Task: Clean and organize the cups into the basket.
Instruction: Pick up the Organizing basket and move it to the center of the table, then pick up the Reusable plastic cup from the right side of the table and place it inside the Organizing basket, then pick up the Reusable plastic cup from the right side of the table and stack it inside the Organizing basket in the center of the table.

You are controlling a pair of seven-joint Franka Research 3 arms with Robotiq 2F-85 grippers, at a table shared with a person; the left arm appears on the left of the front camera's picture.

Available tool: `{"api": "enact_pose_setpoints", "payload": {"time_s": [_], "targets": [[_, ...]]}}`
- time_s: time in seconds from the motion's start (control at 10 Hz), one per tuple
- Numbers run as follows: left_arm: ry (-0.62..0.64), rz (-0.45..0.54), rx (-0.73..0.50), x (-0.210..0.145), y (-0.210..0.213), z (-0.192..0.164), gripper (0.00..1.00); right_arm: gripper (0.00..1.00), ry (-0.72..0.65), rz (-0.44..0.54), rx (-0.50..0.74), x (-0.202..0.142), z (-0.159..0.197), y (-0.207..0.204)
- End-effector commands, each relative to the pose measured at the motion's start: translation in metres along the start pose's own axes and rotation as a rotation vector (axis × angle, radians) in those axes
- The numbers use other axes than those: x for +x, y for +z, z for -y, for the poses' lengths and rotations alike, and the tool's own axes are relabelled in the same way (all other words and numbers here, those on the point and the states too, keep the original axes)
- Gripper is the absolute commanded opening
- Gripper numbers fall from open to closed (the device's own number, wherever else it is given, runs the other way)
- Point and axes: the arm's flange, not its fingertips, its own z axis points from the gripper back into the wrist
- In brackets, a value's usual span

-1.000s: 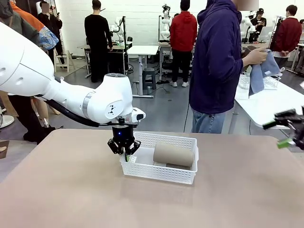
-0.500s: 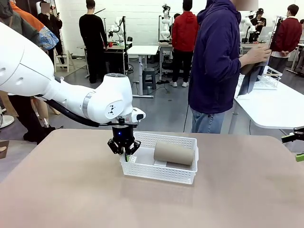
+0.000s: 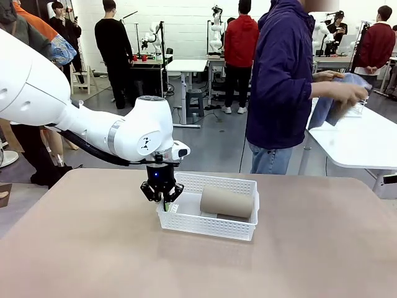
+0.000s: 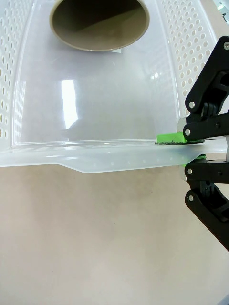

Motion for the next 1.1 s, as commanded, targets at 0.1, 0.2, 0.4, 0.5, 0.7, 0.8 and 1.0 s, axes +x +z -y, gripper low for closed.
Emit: {"api": "enact_pose_setpoints", "payload": {"time_s": [0.1, 0.2, 0.4, 0.5, 0.7, 0.8, 1.0], "targets": [[-0.003, 0.001, 0.004, 0.0000, -0.0009, -0.0012, 0.00, 1.00, 0.003, -0.007, 0.002, 0.0009, -0.0010, 0.0016], [-0.003, 0.001, 0.004, 0.0000, -0.0009, -0.0012, 0.00, 1.00, 0.003, -0.007, 0.002, 0.0009, -0.0010, 0.0016], [-0.003, 0.001, 0.004, 0.0000, -0.0009, -0.0012, 0.00, 1.00, 0.003, -0.007, 0.002, 0.0009, -0.0010, 0.0016], [-0.003, 0.001, 0.004, 0.0000, -0.0009, -0.0012, 0.00, 1.00, 0.003, -0.007, 0.002, 0.0009, -0.0010, 0.0016], [-0.003, 0.001, 0.004, 0.0000, -0.0009, -0.0012, 0.00, 1.00, 0.003, -0.007, 0.002, 0.0009, -0.0010, 0.0016], [-0.003, 0.001, 0.004, 0.0000, -0.0009, -0.0012, 0.00, 1.00, 0.003, -0.007, 0.002, 0.0009, -0.0010, 0.0016], [-0.003, 0.001, 0.004, 0.0000, -0.0009, -0.0012, 0.00, 1.00, 0.003, -0.007, 0.002, 0.0009, -0.0010, 0.0016]]}}
